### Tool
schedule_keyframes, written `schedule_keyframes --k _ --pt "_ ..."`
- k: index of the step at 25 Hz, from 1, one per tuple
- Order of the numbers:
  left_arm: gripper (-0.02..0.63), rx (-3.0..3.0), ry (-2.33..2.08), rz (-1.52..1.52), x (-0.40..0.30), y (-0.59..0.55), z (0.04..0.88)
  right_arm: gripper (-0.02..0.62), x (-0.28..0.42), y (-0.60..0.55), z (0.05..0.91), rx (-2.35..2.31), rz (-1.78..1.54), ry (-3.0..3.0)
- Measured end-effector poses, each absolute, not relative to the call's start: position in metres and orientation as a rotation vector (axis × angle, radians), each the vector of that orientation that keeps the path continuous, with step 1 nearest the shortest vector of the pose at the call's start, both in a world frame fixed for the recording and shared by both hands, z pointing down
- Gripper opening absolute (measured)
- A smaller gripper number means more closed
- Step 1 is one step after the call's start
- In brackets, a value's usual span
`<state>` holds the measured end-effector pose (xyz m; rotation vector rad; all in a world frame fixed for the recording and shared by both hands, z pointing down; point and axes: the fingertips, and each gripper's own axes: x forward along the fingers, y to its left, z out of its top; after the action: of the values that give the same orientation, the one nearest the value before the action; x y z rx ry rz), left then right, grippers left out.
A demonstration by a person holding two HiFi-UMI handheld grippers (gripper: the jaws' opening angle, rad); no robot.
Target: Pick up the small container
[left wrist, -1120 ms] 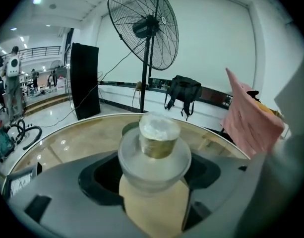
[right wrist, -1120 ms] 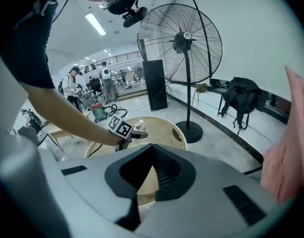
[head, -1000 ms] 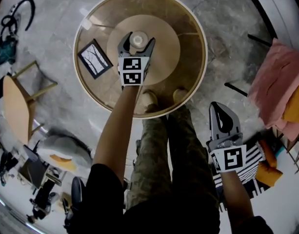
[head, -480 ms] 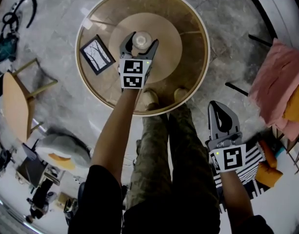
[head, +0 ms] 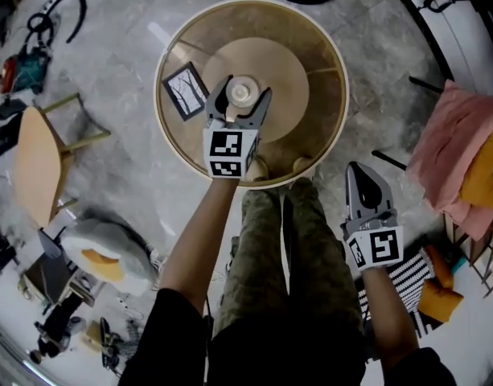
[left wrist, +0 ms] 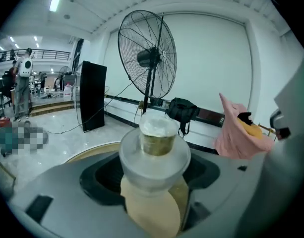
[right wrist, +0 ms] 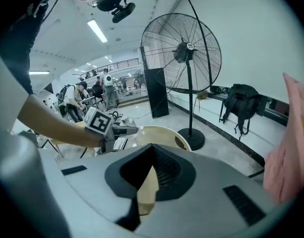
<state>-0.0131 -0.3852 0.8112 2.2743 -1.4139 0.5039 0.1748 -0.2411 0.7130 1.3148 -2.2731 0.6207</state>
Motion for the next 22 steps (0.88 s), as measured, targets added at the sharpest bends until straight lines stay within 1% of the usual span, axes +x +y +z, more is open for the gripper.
schedule_keyframes --k 8,16,18,22 --pt "0.351 2.132 -1.557 0.443 -0.045 -0.339 0.706 0.021 0.164 -0.258 0.642 1.378 0.476 -2.318" --pt "0.351 2.09 -1.594 0.409 -0.055 -0.295 0.605 0.021 0.149 -0.26 0.572 1.42 0.449 -2.374" --pt "0.351 2.089 -1.581 0.381 -0.064 -0.279 0.577 0.021 0.14 -0.259 0.545 1.442 0.433 -2.379" --pt "0.351 2.115 -1.558 0.357 -0.071 -0.272 0.497 0.021 0.135 -0.281 0.463 1.488 0.377 -2.354"
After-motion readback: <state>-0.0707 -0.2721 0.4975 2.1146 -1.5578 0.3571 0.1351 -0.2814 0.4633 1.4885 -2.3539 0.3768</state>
